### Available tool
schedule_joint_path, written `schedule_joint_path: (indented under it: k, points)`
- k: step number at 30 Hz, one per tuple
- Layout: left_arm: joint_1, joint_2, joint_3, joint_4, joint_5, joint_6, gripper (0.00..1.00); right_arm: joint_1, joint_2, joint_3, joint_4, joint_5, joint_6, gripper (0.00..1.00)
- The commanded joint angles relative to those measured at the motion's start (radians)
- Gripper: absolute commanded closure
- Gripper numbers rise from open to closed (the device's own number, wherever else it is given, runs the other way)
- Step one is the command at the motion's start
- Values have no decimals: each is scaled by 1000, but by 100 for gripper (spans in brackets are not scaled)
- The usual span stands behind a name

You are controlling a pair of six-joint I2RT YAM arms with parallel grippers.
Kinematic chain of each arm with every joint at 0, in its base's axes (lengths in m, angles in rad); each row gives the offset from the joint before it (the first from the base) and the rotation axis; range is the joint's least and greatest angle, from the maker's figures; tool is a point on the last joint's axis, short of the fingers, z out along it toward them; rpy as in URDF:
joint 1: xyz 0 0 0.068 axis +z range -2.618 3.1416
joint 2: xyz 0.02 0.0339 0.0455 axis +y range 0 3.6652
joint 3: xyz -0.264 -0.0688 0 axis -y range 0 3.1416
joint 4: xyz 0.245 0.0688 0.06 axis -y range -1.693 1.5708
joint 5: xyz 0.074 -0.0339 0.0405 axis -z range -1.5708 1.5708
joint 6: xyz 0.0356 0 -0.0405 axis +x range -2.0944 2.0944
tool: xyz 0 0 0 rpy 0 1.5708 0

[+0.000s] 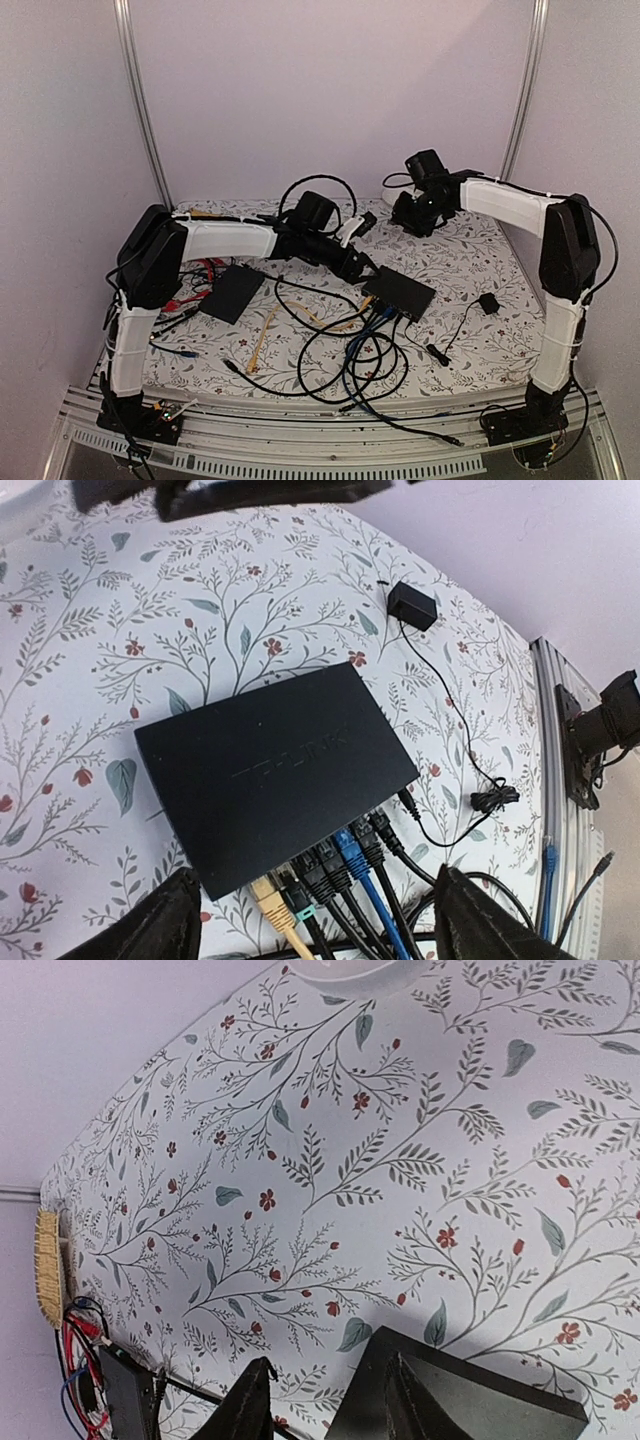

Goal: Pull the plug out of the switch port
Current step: Move the switch port to the center of the board, then hold the connector at the center of the board.

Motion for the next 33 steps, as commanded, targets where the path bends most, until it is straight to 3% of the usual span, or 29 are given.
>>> schedule_joint_path:
  k: [1,8,13,22,33]
  points:
    - [-14,44,92,-71,-5,41,20,16,-162,-203,18,98,89,64]
    - [-20,91,158,-91,0,32,20,124,-406,-538,52,142,228,68]
    - [-27,136,233,-150,-13,48,20,209,-488,-680,83,131,346,70]
    - [-64,136,211,-205,-82,96,23,300,-556,-835,137,115,498,74]
    - [-130,98,107,-202,-251,131,27,304,-504,-865,182,93,531,77]
